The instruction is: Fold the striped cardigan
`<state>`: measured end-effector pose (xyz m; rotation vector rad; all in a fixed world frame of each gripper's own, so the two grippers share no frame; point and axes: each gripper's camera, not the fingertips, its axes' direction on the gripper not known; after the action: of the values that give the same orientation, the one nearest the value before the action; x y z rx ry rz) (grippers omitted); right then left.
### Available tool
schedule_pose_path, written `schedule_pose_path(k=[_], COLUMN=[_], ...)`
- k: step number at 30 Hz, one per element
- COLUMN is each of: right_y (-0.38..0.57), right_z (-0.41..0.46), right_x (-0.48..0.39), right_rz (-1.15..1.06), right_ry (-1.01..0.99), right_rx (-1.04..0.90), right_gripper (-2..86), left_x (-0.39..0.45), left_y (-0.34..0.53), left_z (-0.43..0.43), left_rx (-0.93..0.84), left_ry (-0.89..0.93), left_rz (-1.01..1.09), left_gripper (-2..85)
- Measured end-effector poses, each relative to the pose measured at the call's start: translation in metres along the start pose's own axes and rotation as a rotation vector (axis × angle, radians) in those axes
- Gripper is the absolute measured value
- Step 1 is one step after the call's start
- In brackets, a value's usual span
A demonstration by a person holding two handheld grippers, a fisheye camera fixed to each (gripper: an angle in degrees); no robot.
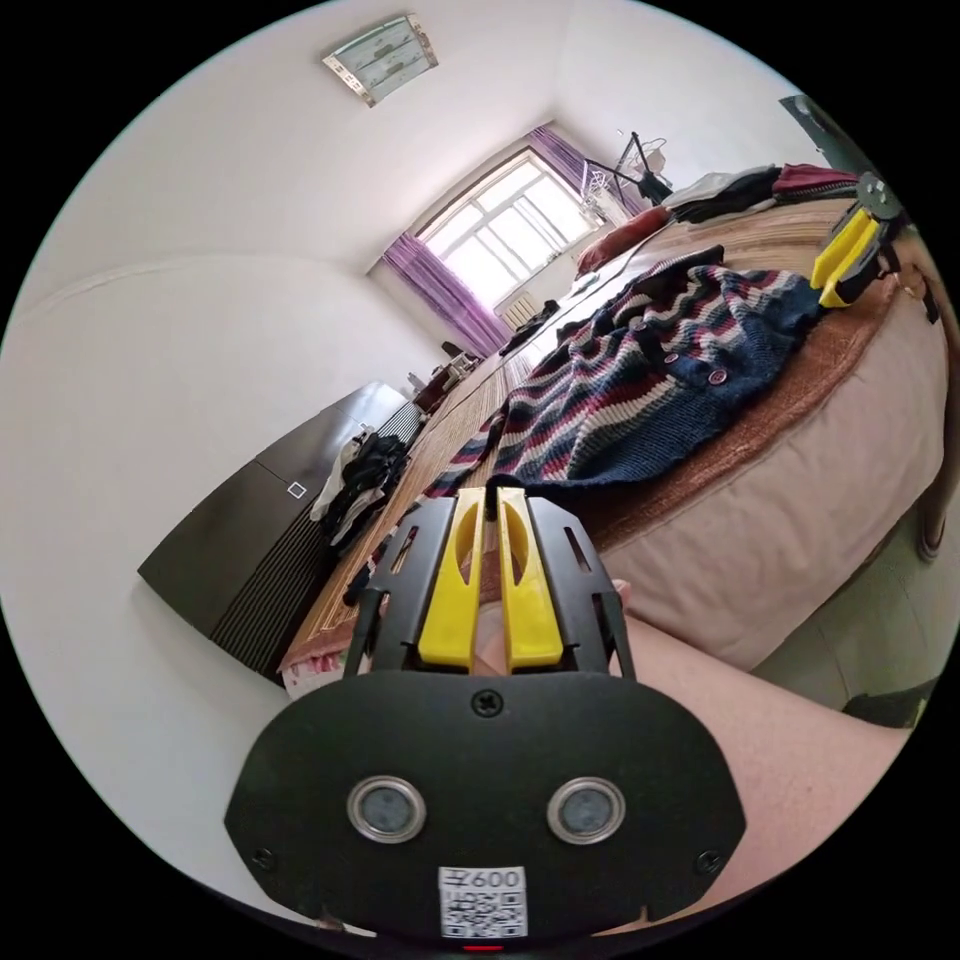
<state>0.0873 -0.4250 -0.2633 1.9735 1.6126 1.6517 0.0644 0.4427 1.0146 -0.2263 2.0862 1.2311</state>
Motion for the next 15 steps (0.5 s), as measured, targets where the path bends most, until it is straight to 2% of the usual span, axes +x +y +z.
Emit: schedule_pose_path(k=[2, 8, 15], right_y=[0.001, 0.001, 0.058], right_z=[0.001, -0.017, -0.094], right_x=[0.005, 0.004, 0.027], right_rz=[0.099, 0.062, 0.189], right_ry=[-0.012, 0.018, 0.115], right_rx=[0.003, -0.080, 0.066], right_gripper=[2.2, -0.7, -0.9], left_x=[0.001, -0.001, 0.001], left_y=[-0.003, -0.020, -0.038], left_z=[-0.002, 0.004, 0.007], left_rx=[0.002, -0.008, 0.033], left_ry=[-0.013, -0.025, -0.013], left_rz=[0.025, 0.094, 0.219], left_gripper=[2.4, 2.5, 2.6])
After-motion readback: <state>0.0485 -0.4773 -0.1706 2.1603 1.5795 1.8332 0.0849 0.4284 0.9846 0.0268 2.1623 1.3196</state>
